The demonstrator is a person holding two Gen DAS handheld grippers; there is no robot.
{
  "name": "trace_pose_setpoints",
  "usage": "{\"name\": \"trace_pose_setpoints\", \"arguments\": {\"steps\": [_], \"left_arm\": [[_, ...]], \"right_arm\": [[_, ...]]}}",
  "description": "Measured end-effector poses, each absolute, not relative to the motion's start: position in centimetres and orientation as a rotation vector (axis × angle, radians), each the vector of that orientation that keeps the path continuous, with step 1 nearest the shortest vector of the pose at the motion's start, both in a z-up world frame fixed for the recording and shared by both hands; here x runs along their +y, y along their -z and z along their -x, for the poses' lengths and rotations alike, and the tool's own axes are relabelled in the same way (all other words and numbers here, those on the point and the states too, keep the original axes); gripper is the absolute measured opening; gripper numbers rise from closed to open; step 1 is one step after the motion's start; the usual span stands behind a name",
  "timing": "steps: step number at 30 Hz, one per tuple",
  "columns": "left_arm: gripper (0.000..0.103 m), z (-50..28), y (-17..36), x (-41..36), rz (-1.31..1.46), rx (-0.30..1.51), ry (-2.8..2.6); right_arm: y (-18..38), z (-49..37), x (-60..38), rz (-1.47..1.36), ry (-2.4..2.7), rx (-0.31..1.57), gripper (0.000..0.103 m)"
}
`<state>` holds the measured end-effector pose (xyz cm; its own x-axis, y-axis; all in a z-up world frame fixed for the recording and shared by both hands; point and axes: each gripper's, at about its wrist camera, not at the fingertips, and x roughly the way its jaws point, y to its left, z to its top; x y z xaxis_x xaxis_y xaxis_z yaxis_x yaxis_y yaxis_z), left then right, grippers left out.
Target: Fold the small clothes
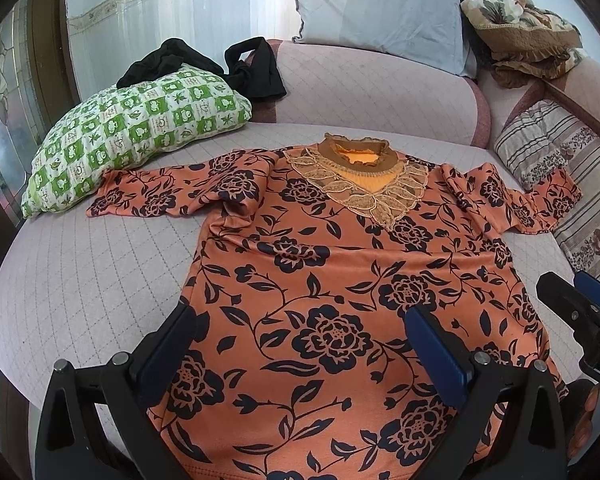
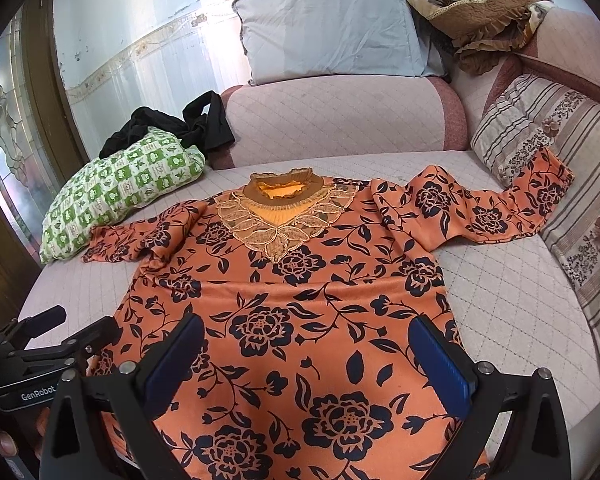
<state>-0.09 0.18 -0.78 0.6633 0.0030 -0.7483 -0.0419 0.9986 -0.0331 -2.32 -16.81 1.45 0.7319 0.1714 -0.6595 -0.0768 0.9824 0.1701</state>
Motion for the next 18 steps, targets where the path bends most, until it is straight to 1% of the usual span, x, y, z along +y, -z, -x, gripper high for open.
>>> {"name": "trace_pose_setpoints", "arguments": {"steps": [18], "left_arm": [[0.103,0.11,0.64,0.39,0.052,0.844,-0.026]], "right_arm": [[-1.42,2.15,-16.58,-0.126,-0.142,0.744,0.103]]}}
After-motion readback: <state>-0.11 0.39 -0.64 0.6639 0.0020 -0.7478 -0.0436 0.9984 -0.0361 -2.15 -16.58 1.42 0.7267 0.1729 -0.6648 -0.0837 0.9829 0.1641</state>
